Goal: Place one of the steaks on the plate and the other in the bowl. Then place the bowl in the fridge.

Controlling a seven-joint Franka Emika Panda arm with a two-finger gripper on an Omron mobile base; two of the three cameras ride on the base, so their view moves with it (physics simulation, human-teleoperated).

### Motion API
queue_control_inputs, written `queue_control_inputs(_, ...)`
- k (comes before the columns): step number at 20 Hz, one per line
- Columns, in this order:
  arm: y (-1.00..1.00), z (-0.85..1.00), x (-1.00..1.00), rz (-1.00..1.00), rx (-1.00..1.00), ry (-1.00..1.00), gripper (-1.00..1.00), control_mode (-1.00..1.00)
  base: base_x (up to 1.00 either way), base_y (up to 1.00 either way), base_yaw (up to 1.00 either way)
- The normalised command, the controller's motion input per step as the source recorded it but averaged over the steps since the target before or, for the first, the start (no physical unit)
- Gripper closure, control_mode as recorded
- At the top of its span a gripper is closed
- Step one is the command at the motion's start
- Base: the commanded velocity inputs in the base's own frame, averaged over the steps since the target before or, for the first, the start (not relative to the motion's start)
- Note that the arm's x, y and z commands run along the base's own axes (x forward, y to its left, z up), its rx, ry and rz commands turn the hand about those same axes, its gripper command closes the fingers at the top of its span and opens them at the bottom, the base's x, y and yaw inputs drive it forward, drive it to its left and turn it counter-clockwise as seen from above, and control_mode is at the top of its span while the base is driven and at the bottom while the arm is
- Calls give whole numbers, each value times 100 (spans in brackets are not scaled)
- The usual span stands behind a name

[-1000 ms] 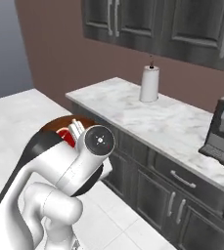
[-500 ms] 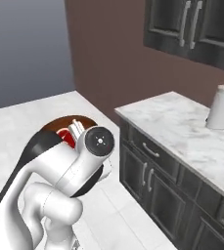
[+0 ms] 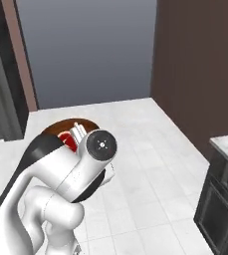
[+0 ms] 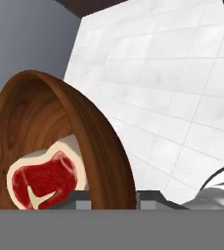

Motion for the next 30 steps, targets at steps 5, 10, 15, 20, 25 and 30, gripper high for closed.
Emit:
queue_control_inputs(5, 0, 0, 0, 0, 0, 0, 100, 100, 28, 100, 54)
queue_control_inputs(10, 0, 0, 0, 0, 0, 0, 100, 100, 45, 100, 50)
queue_control_inputs(15, 0, 0, 0, 0, 0, 0, 100, 100, 75, 96, 45)
queue_control_inputs(20, 0, 0, 0, 0, 0, 0, 100, 100, 100, 32, 31)
queue_control_inputs(25, 0, 0, 0, 0, 0, 0, 100, 100, 100, 1, 22)
queue_control_inputs(30, 0, 0, 0, 0, 0, 0, 100, 100, 99, 55, 30)
